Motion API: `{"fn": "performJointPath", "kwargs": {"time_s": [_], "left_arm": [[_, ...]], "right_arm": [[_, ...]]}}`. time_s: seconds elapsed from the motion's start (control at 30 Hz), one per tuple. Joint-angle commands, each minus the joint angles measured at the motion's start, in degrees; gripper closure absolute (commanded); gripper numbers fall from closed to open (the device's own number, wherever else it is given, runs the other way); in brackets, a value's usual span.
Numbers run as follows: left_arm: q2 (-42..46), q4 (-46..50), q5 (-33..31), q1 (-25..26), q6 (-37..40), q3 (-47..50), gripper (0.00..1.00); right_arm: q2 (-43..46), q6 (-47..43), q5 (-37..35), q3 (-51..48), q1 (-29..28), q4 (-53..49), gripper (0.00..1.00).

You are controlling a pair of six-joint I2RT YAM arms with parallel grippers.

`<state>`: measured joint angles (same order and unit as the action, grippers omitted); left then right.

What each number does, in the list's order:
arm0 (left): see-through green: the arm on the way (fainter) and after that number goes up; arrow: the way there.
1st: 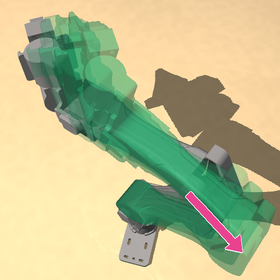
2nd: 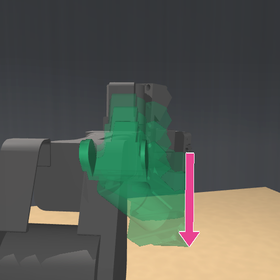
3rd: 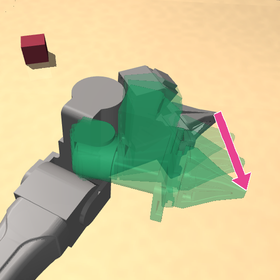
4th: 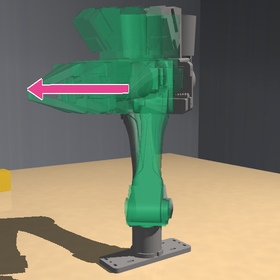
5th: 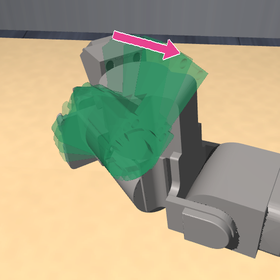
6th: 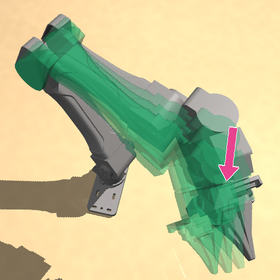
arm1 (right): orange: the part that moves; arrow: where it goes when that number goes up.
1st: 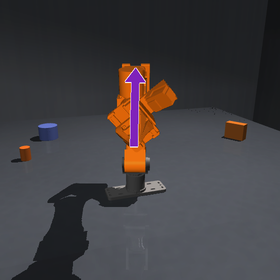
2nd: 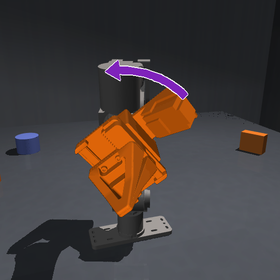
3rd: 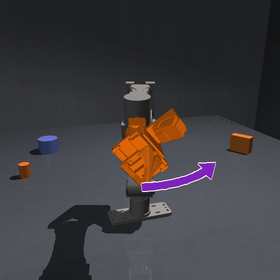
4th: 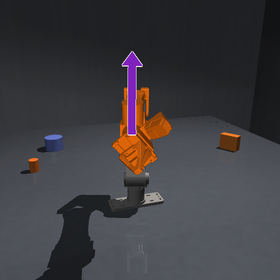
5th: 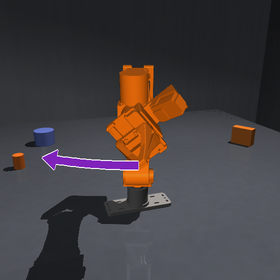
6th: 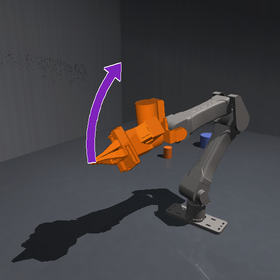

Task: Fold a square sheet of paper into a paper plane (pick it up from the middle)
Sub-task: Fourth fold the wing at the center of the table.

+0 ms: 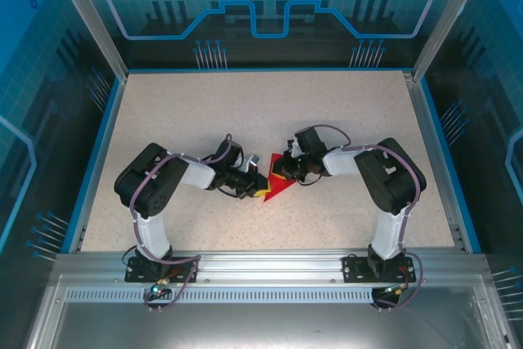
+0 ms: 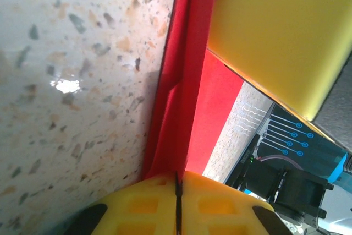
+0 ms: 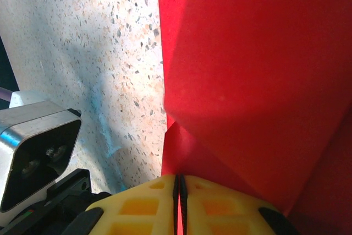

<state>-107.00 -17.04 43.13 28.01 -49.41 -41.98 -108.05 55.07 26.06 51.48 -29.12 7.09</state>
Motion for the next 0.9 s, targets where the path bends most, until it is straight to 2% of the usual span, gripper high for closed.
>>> {"fn": "performJointPath", "kwargs": {"time_s": [0.0,0.27,0.6,0.87], "left_arm": [[-0.99,4.47,-4.11,1.46,1.23,1.32,0.87],[2.68,6.14,-6.26,3.42,1.86,2.21,0.85],[7.76,10.99,-9.72,3.84,3.70,2.12,0.77],[9.68,11.64,-10.26,4.47,3.53,2.49,0.78]], "right_arm": [[-1.90,-0.57,-1.01,-0.77,-0.51,-1.05,0.88],[-2.35,-1.51,-0.93,-0.77,-0.54,-1.36,0.88],[-2.60,-2.29,-0.58,-0.77,-0.50,-1.64,0.89],[-2.74,-2.56,-0.40,-0.77,-0.52,-1.76,0.89]]}}
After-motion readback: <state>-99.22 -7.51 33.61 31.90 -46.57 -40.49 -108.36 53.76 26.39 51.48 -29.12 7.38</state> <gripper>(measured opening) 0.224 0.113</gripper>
